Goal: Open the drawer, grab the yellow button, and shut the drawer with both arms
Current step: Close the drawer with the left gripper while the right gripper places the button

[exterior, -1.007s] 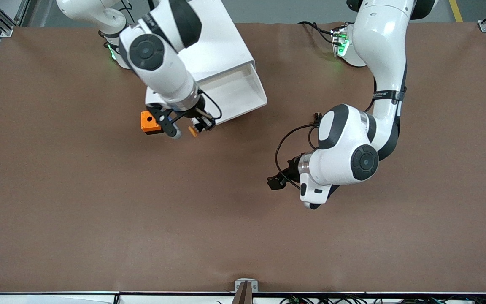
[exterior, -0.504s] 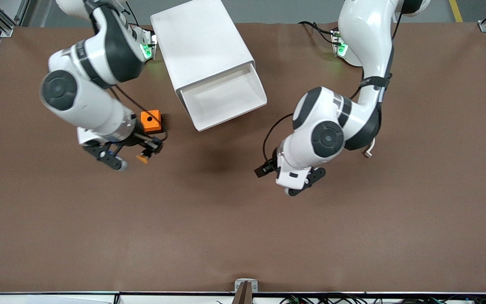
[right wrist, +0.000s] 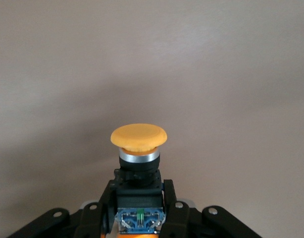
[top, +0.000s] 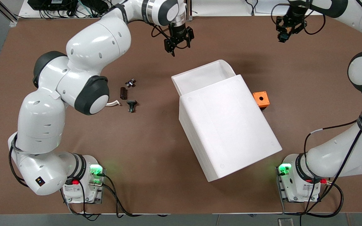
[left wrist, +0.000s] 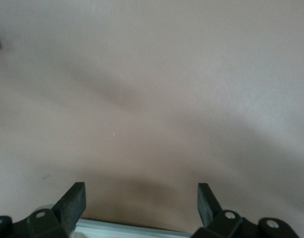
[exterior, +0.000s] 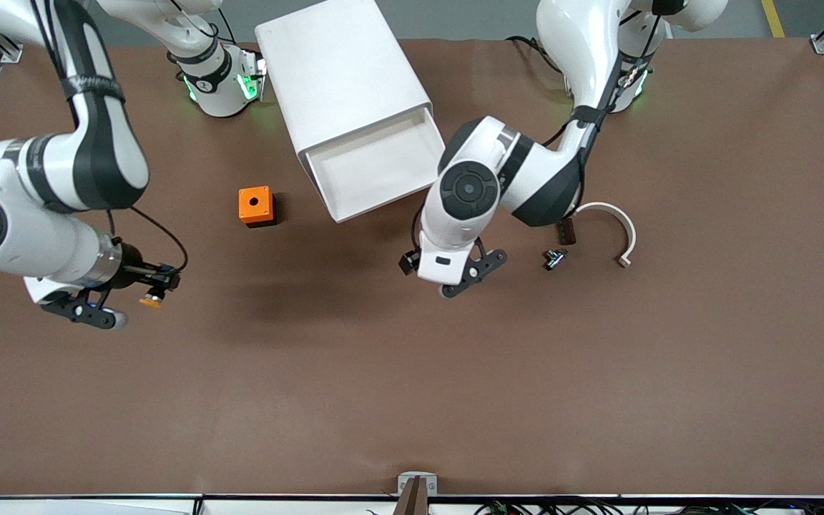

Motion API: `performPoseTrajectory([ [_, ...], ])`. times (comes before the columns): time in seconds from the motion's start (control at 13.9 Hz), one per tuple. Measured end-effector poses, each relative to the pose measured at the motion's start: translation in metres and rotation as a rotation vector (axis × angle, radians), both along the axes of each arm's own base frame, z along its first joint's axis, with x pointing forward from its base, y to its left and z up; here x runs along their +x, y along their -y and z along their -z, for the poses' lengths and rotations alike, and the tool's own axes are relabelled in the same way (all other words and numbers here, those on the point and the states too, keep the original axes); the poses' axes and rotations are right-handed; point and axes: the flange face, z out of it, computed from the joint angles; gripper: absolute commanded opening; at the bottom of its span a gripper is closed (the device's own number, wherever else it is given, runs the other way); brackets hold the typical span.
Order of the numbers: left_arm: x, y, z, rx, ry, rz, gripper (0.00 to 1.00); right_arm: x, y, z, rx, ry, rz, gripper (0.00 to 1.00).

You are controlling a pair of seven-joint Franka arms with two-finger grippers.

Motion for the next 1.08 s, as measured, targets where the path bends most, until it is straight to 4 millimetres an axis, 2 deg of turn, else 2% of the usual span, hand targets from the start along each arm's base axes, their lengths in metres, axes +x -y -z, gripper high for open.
performPoseTrajectory([
  [0.22, -0.026, 0.026, 0.002, 0.006, -0.005, 0.033, 1.00, 0.012, 0.039, 0.050, -0.009, -0.008, -0.050, 0.04],
  [0.43, -0.046, 0.043, 0.009, 0.014, -0.019, 0.068, 0.99, 0.019, 0.061, 0.105, -0.004, -0.023, -0.077, 0.04],
  [0.65, -0.061, 0.054, 0.015, 0.019, -0.031, 0.092, 0.99, 0.022, 0.080, 0.152, -0.001, -0.029, -0.083, 0.04],
  [0.86, -0.076, 0.067, 0.015, -0.005, -0.056, 0.114, 0.99, 0.020, 0.091, 0.183, 0.004, -0.037, -0.096, 0.05],
  [1.08, -0.083, 0.074, 0.012, -0.055, -0.097, 0.103, 1.00, 0.020, 0.094, 0.196, 0.007, -0.035, -0.114, 0.13],
])
